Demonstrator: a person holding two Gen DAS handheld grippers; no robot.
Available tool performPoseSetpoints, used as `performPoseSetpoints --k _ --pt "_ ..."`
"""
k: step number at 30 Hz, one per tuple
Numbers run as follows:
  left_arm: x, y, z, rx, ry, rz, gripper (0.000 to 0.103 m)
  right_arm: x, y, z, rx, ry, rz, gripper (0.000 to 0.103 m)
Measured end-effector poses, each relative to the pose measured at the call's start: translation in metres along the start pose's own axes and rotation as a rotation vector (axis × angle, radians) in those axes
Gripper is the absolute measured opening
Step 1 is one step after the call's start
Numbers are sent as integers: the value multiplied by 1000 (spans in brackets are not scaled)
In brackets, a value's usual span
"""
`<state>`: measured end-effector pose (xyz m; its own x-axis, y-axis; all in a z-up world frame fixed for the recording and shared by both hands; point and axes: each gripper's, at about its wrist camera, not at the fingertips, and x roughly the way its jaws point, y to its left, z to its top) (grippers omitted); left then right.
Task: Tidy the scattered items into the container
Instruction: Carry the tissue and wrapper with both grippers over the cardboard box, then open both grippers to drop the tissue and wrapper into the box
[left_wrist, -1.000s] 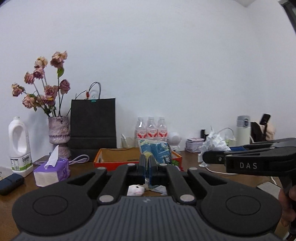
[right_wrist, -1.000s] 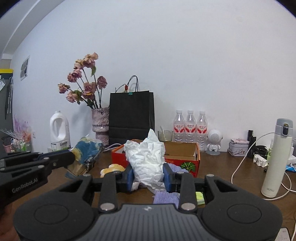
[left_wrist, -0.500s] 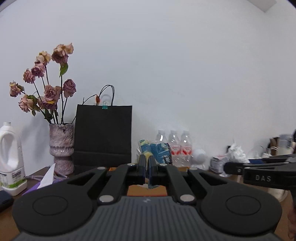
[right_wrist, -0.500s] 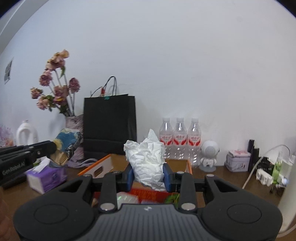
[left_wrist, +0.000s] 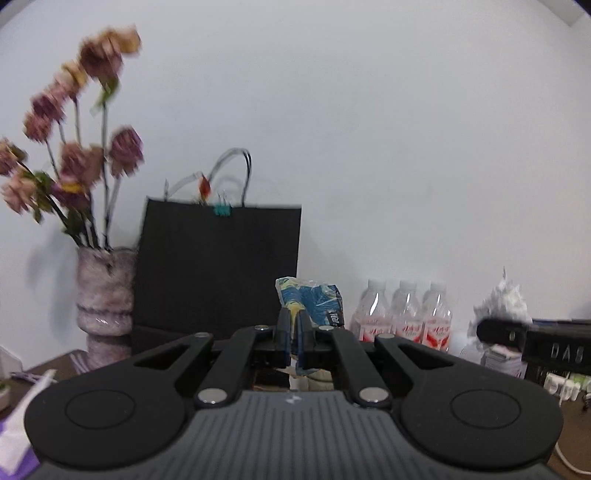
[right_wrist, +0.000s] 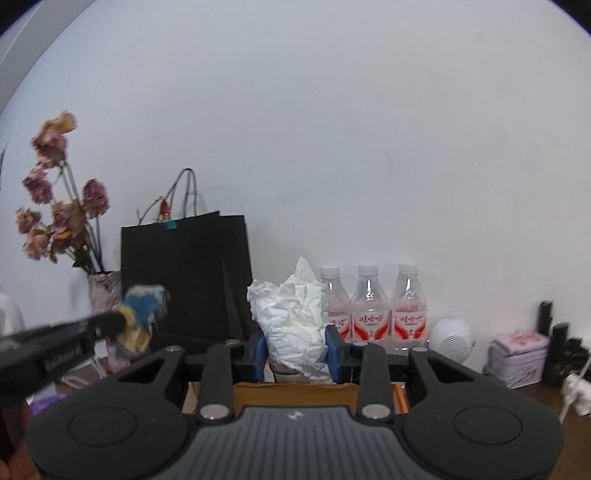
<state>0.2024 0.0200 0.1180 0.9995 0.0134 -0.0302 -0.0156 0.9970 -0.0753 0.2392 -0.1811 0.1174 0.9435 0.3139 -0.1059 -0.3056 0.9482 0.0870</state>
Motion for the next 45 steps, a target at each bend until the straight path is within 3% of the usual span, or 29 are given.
performPoseSetpoints --k 5,8,10,13,16,22,27,29,31,33,37,40,45 --pt "41 9 -2 -12 115 11 4 37 -11 -3 -29 48 -40 31" --pt "72 11 9 12 272 32 5 74 -29 8 27 248 -39 31" --pt "103 16 14 -10 460 24 5 110 -46 18 90 420 -8 31" --pt "148 21 14 -41 703 -37 5 164 -59 27 127 673 -4 31" --pt "179 20 8 -11 865 -69 5 208 -71 23 176 898 2 31" --pt "224 24 -20 10 1077 -50 4 247 -61 -7 105 1109 -39 31" --pt "237 24 -40 21 1137 -34 7 265 -56 -34 75 1171 -81 35" --pt "241 25 -45 20 1146 -22 20 272 -59 -41 93 1185 -93 39" --pt "243 25 -45 10 1141 -30 58 274 -54 -43 95 1203 -96 55" --pt "242 26 -41 3 1139 -38 69 274 -51 -40 96 1206 -97 62" --pt "232 26 -24 -3 1149 -44 87 266 -49 -17 119 1180 -100 76" --pt "219 28 -2 -21 1139 -23 97 249 -46 9 131 1153 -89 81" --pt "181 22 50 -11 1032 -26 103 208 -34 57 91 1093 -128 94"
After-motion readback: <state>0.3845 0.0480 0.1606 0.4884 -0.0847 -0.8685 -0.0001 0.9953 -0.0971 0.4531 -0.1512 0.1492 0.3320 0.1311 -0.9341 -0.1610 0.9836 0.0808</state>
